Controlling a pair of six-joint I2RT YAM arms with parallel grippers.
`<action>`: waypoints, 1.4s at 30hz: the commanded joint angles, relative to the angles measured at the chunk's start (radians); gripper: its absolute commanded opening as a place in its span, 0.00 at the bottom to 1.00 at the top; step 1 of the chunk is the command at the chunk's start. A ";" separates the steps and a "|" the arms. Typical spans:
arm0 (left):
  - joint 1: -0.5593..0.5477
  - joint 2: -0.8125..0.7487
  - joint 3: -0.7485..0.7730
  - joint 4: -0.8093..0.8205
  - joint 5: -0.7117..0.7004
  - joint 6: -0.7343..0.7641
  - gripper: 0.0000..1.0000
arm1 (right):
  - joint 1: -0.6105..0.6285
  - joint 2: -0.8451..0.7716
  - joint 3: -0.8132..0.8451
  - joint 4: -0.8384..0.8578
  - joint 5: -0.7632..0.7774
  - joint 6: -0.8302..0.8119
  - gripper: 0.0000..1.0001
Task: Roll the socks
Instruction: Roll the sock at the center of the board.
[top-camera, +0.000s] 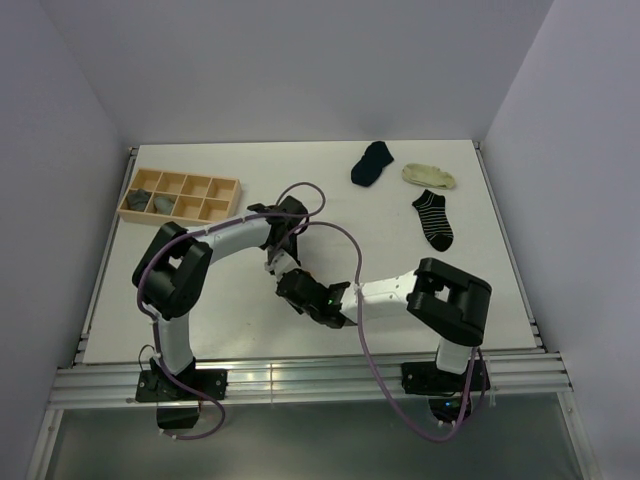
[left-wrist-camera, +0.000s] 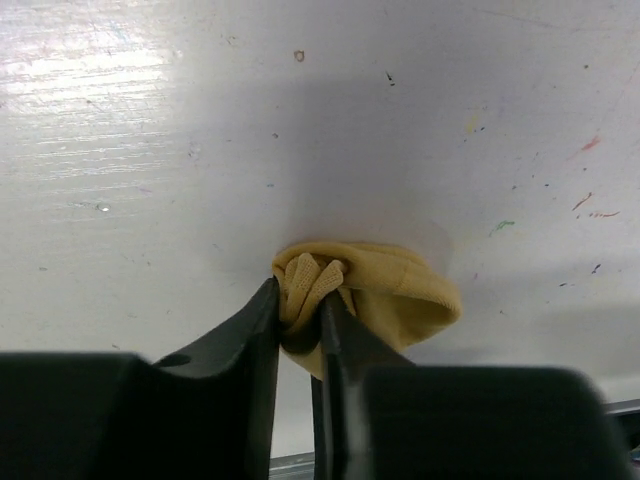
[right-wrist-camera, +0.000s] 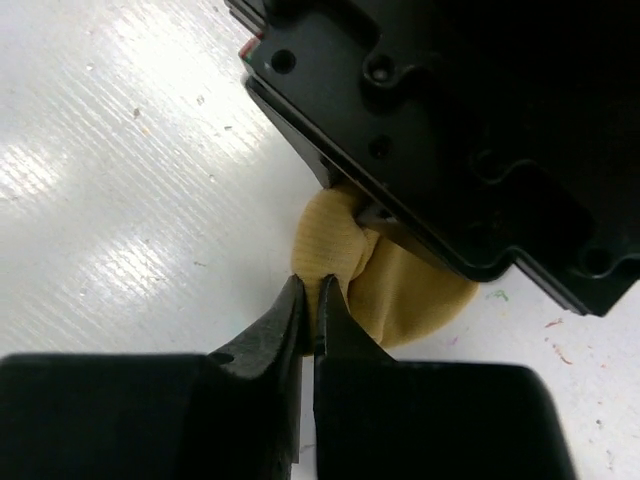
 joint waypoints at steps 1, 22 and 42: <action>-0.001 -0.003 0.002 0.019 -0.040 0.041 0.26 | -0.028 -0.012 -0.041 -0.036 -0.131 0.071 0.00; 0.120 -0.448 -0.282 0.242 -0.101 -0.151 0.79 | -0.458 0.082 -0.195 0.356 -1.163 0.464 0.00; -0.024 -0.339 -0.397 0.376 -0.103 -0.270 0.70 | -0.598 0.270 -0.204 0.511 -1.270 0.641 0.00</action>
